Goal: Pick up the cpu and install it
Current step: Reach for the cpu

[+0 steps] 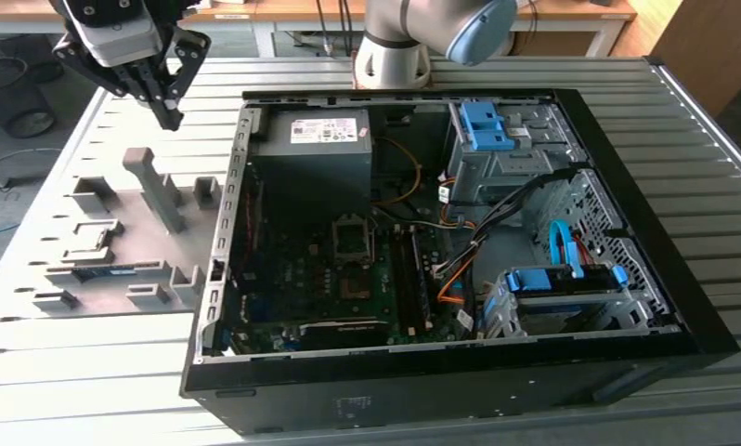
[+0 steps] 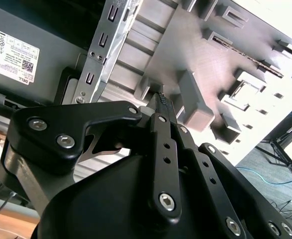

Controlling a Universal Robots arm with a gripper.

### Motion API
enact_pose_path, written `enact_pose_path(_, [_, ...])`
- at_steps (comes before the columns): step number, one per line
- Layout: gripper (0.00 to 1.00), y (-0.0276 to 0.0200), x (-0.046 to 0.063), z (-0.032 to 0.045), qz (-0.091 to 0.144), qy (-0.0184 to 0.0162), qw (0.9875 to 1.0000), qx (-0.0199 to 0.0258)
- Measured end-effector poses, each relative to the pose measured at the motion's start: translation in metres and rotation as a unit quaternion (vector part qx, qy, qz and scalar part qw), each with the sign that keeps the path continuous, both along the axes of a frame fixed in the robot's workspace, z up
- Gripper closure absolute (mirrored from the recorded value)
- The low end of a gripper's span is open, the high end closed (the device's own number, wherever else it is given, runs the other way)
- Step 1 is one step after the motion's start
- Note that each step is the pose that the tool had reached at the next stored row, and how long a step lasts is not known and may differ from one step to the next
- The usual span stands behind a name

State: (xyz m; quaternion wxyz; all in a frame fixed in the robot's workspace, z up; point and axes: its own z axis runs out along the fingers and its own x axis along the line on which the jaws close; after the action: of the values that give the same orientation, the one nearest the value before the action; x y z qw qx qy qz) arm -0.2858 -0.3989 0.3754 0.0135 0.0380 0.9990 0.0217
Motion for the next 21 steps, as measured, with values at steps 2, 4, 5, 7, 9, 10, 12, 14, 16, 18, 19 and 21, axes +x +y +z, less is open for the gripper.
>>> enact_pose_path(2, [0.90,0.0000,-0.001,-0.0011,0.000,0.0000,1.0000,0.0000])
enact_pose_path(4, [0.90,0.0000,-0.002,-0.0019,0.000,0.0000,1.0000,0.0000])
enact_pose_path(5, [0.90,0.0000,-0.002,-0.0024,0.000,0.0000,1.0000,0.0000])
enact_pose_path(7, [0.90,0.0000,-0.003,-0.0031,0.000,0.0000,1.0000,0.0000])
enact_pose_path(9, [0.90,0.0000,-0.004,-0.0039,0.000,0.0000,1.0000,0.0000])
enact_pose_path(10, [0.90,0.0000,-0.004,-0.0043,0.000,0.0000,1.0000,0.0000])
enact_pose_path(12, [0.90,0.0000,-0.005,-0.0051,0.000,0.0000,1.0000,0.0000])
enact_pose_path(14, [0.90,0.0000,-0.006,-0.0062,0.000,-0.0001,1.0000,0.0001])
enact_pose_path(16, [0.90,0.0000,-0.007,-0.0074,0.000,0.0000,1.0000,0.0000])
enact_pose_path(18, [0.90,0.0000,-0.009,-0.0087,0.000,0.0000,1.0000,0.0000])
enact_pose_path(19, [0.90,0.0000,-0.011,-0.0094,0.000,0.0000,1.0000,0.0000])
enact_pose_path(21, [0.90,0.0000,-0.014,-0.0105,0.000,0.0000,1.0000,0.0000])
